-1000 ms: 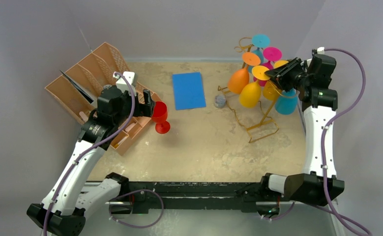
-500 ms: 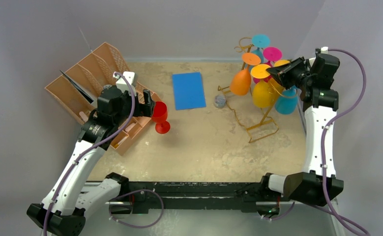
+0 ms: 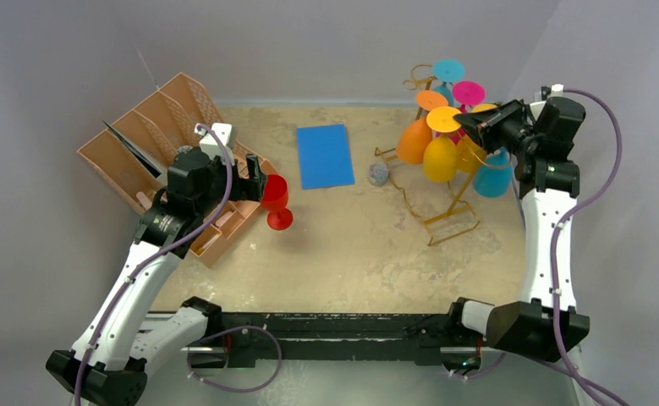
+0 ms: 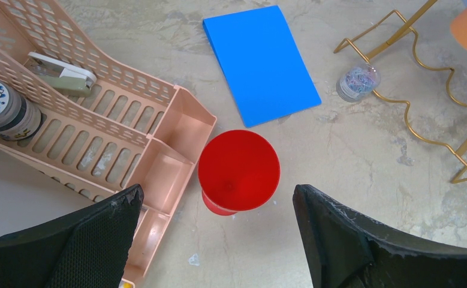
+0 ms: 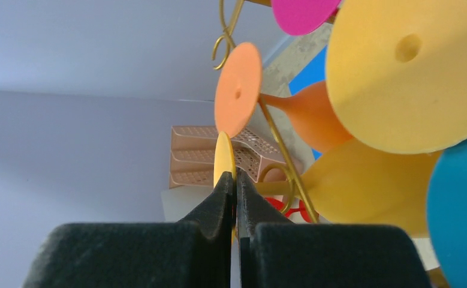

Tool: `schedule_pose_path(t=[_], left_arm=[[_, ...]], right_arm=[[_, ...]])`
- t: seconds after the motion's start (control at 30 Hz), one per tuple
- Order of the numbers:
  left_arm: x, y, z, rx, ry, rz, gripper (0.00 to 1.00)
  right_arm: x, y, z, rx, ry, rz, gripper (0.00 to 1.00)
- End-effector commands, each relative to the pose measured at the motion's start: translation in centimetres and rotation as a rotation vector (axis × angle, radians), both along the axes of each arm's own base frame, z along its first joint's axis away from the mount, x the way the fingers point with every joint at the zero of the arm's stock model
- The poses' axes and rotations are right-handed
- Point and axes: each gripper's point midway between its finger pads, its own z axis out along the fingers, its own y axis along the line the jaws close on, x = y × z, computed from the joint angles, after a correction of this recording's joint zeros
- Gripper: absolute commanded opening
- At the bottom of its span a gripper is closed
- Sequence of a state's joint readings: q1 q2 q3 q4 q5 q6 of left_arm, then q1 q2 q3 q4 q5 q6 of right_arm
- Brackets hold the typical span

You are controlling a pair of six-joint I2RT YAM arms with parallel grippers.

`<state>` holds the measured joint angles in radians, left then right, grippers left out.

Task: Take the wine glass off the wine glass rack
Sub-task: Pick up the wine glass from the wine rack, then place the wine glass at the center of the board.

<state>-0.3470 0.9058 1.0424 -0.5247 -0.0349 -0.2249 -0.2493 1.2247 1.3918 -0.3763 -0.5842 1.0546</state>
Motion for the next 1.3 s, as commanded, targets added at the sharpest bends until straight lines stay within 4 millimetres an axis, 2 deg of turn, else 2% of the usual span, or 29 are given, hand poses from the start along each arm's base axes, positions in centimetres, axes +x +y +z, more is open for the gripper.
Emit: schedule_pose_path(t=[0.0, 0.1, 0.23, 0.37, 0.53, 0.7, 0.83, 0.93, 1.03, 1.13, 1.27], left_arm=[[0.3, 0.1, 1.1, -0.01, -0.034, 0.005, 0.94], [0.2, -0.3, 1.3, -0.015, -0.034, -0.023, 0.95], [0.1, -0.9, 1.5, -0.037, -0.033, -0.051, 0.98], [-0.4, -1.9, 1.5, -0.066, -0.022, -0.101, 0.98], [-1.2, -3.5, 2.7, -0.111, -0.06, -0.199, 1.0], [-2.1, -5.0, 3.0, -0.155, -0.075, -0.293, 1.0], [-3.5, -7.0, 2.9, -0.229, -0.053, -0.411, 1.0], [-5.3, -8.7, 3.6, -0.334, -0.032, -0.512, 0.99], [-7.5, -10.1, 5.2, -0.451, -0.027, -0.618, 0.99], [-9.3, -11.3, 6.3, -0.553, -0.004, -0.727, 0.99], [-10.3, -12.2, 6.6, -0.616, 0.032, -0.803, 0.98]], right_arm=[[-1.7, 1.3, 3.7, 0.007, -0.121, 0.061, 0.0], [-2.3, 1.6, 4.2, 0.011, -0.133, 0.078, 0.0], [-3.4, 2.8, 6.1, 0.018, -0.178, 0.161, 0.0], [-4.7, 3.7, 6.5, 0.033, -0.181, 0.221, 0.0], [-7.8, 6.8, 7.1, 0.069, -0.226, 0.403, 0.0], [-12.3, 10.5, 7.5, 0.004, -0.282, 0.592, 0.0], [-16.1, 12.7, 5.9, -0.114, -0.321, 0.723, 0.0], [-17.7, 13.4, 4.3, -0.147, -0.351, 0.787, 0.0], [-18.3, 14.6, 2.5, -0.15, -0.377, 0.835, 0.0], [-18.9, 15.9, -0.3, -0.216, -0.421, 0.87, 0.0], [-18.0, 17.8, -3.6, -0.247, -0.459, 0.874, 0.0]])
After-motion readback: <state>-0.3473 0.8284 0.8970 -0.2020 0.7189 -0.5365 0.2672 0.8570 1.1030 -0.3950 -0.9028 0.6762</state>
